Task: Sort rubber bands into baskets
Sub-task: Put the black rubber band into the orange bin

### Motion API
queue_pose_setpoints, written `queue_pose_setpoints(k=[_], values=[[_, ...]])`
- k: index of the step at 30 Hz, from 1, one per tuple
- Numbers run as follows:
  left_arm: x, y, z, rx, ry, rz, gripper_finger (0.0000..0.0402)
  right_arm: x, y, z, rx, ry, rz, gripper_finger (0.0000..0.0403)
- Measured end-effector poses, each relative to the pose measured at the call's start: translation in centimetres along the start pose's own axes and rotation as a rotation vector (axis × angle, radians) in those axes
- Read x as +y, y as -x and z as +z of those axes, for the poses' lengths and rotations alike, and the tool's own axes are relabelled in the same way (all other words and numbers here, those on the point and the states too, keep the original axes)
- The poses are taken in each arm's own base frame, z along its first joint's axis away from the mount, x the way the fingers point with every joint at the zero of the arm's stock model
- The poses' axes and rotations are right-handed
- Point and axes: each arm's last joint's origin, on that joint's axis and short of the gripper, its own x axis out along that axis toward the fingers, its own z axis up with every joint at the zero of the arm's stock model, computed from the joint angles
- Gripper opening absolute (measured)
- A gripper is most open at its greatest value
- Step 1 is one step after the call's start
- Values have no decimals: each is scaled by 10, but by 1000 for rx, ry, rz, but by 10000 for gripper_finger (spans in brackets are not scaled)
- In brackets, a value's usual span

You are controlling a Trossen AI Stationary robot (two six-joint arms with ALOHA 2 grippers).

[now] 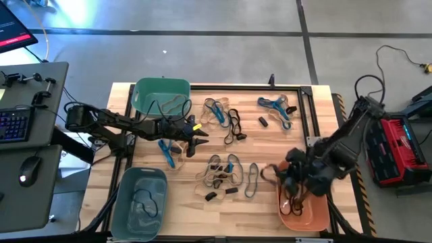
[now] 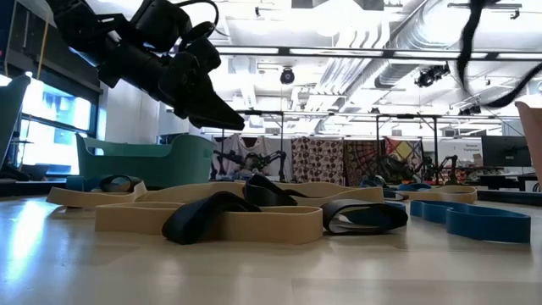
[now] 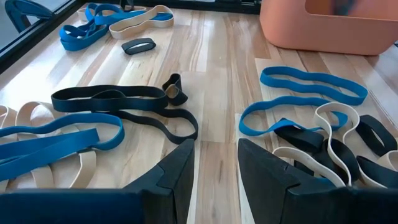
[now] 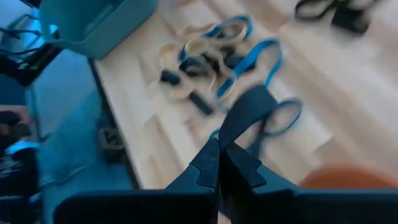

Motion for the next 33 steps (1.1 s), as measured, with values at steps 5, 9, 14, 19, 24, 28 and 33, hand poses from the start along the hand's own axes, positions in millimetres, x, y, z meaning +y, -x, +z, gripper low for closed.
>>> queue_pose_setpoints(k=[5, 9, 14, 19, 24, 28, 33], values=[[0, 0, 0, 0, 0, 0, 117, -2, 8, -22, 110, -123, -29, 0], [0, 0, 0, 0, 0, 0, 117, -15, 10, -39, 269, -277, -238, 0], [0, 0, 0, 0, 0, 0, 117, -23, 7, -56, 376, -371, -466, 0], [0, 0, 0, 0, 0, 0, 117, -22, -13, -70, 369, -333, -511, 0], [0, 0, 0, 0, 0, 0, 117, -23, -45, -90, 438, -239, -497, 0], [0, 0, 0, -1, 0, 0, 117, -23, -67, -101, 475, -217, -486, 3], [0, 0, 0, -1, 2, 0, 117, -22, -78, -96, 485, -245, -496, 40]])
